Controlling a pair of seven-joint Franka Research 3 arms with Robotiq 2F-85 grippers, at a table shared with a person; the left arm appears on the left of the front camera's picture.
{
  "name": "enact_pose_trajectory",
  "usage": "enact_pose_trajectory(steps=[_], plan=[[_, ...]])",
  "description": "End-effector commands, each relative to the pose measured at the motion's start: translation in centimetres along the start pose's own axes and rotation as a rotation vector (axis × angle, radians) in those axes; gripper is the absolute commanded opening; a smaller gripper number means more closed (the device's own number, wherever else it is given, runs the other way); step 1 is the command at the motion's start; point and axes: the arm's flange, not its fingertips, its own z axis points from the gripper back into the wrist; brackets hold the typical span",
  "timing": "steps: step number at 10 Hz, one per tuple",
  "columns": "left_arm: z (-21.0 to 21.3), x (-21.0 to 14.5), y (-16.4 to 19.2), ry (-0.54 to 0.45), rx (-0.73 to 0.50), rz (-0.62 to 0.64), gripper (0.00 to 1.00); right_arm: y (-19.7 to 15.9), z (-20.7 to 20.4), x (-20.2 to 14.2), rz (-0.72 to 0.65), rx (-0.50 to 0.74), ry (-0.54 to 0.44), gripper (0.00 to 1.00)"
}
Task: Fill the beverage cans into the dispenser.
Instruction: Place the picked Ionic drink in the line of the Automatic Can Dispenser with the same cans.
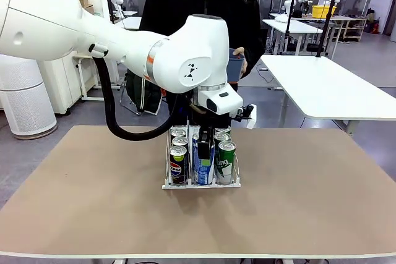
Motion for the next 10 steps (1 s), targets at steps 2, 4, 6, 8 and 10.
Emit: enact_pose_trajectory(steps=[2, 4, 6, 8, 10], plan=[[-1.8, -0.6, 1.0, 0.007, 0.107, 0.081, 0.57, 0.1, 0.0, 0.0, -0.010, 0.004, -0.007, 1.00], [-2.8, -0.5, 1.7, 0.046, 0.119, 0.117, 0.57, 0.1, 0.0, 0.0, -0.010, 0.004, -0.007, 1.00], [-2.8, -1.5, 2.2, 0.101, 0.176, 0.147, 0.57, 0.1, 0.0, 0.0, -0.010, 0.004, -0.007, 1.00], [-2.9, -1.7, 3.0, 0.077, 0.203, 0.183, 0.57, 0.1, 0.0, 0.0, -0.010, 0.004, -0.007, 1.00], [-2.4, -2.4, 3.7, 0.058, 0.211, 0.193, 0.57, 0.1, 0.0, 0.0, -0.010, 0.004, -0.007, 1.00]])
